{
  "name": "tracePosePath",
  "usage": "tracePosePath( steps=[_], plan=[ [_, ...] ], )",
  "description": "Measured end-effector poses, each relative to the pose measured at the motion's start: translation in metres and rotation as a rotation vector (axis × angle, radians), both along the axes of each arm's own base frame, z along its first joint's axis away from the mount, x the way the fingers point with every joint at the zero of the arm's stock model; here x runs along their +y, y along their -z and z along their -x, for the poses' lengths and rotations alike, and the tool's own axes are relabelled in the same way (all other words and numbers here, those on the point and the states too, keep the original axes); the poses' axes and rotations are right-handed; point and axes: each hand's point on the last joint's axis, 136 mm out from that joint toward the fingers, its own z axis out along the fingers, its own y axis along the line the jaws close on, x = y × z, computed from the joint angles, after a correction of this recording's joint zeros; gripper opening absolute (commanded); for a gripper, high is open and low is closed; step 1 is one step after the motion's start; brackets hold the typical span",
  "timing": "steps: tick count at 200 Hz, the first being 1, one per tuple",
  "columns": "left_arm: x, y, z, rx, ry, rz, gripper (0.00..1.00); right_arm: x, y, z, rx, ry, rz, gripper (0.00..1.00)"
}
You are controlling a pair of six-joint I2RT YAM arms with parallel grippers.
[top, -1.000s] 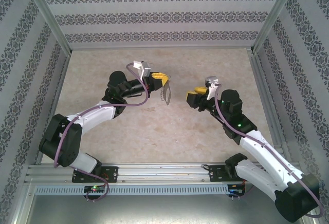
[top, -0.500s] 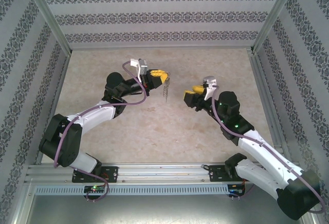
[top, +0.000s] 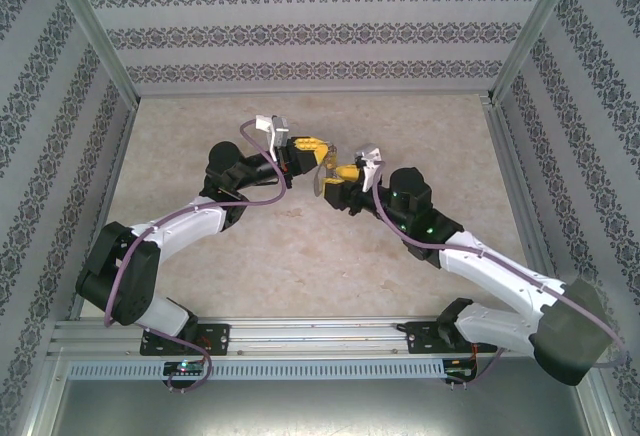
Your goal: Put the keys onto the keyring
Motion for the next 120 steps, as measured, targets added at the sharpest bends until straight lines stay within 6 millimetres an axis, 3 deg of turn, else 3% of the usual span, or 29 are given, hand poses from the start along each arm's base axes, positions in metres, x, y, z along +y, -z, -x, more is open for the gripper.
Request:
tracePosePath(
  steps=[54,91,120],
  plan=[
    [0.001,-0.008,0.002,0.012,0.012,0.035,0.0,-0.012,-0.016,0.001,-0.058,0.033,-0.003,0.54],
    [0.0,-0.009,0.005,0.026,0.032,0.042,0.0,-0.037,-0.045,0.0,-0.14,0.094,-0.038,0.55],
    [-0.003,-0.01,0.009,0.033,0.052,0.043,0.0,-0.05,-0.048,-0.008,-0.154,0.129,-0.037,0.56]
  ],
)
